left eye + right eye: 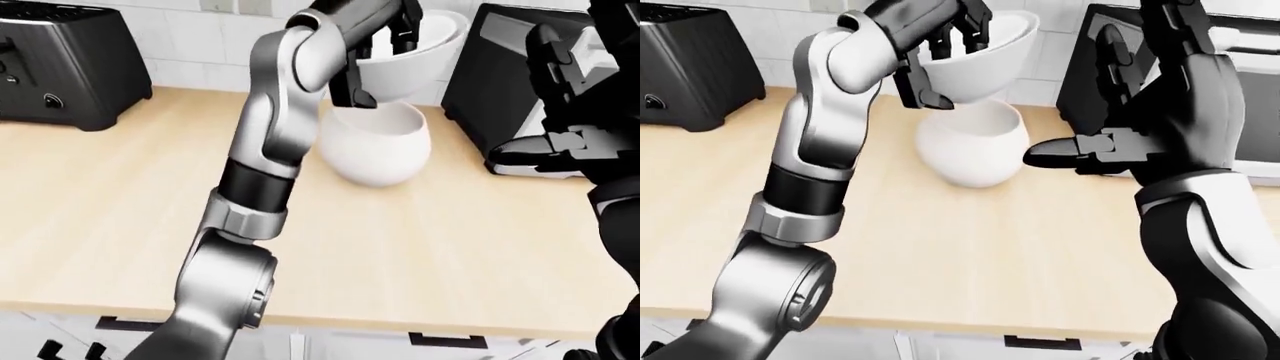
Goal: Stack the bowls from largest to smallest.
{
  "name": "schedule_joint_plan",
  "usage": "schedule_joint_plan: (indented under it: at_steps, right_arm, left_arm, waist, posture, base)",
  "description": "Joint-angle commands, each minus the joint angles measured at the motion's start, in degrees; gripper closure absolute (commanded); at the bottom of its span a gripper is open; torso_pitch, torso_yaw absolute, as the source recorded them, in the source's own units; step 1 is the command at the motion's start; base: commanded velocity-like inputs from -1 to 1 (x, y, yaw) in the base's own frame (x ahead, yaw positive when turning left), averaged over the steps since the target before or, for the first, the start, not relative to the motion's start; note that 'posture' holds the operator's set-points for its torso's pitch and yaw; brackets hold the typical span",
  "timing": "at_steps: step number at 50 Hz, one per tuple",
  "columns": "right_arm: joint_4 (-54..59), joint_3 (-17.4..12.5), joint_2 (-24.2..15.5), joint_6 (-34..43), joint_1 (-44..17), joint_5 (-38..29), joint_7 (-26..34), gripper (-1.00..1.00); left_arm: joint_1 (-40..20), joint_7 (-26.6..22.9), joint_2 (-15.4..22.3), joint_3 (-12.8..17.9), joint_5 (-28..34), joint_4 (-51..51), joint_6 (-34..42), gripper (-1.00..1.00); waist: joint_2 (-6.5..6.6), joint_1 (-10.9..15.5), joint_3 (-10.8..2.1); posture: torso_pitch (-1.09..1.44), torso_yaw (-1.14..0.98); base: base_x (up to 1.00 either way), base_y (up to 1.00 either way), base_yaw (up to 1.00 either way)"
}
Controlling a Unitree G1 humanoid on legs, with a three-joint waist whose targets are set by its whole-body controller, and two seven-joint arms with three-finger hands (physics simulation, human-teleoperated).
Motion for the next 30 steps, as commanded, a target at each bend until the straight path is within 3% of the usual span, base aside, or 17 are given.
schedule_joint_plan:
  at_steps: [1,13,30]
  right_arm:
    - [-0.7,-1.1,-0.7,-1.4,-1.4,-0.6,0.1,-1.0]
    - [-0.3,-1.2,0.0,-2.2,-0.3,-2.0,1.6,-1.0]
    - [-0.4,-1.7,1.6,-2.6,1.4,-4.1,3.5,-1.0]
  left_arm:
    - [-2.5,2.7,0.0,1.0,-0.3,-0.8,-1.7,1.0]
    - [-0.2,6.9,-2.7,-0.2,0.1,2.7,-4.9,1.0]
    - [3.6,11.4,-3.9,-1.3,6.5,6.7,-8.9,1.0]
  waist:
    - [-0.25,0.0,-1.29]
    - [-0.28,0.0,-1.78]
    - [-0.32,-0.1,-2.23]
  posture:
    - [-0.22,0.0]
    - [-0.22,0.0]
    - [-0.22,0.0]
  base:
    - [0.0,0.0,0.0]
    - [0.0,0.0,0.0]
    - [0.0,0.0,0.0]
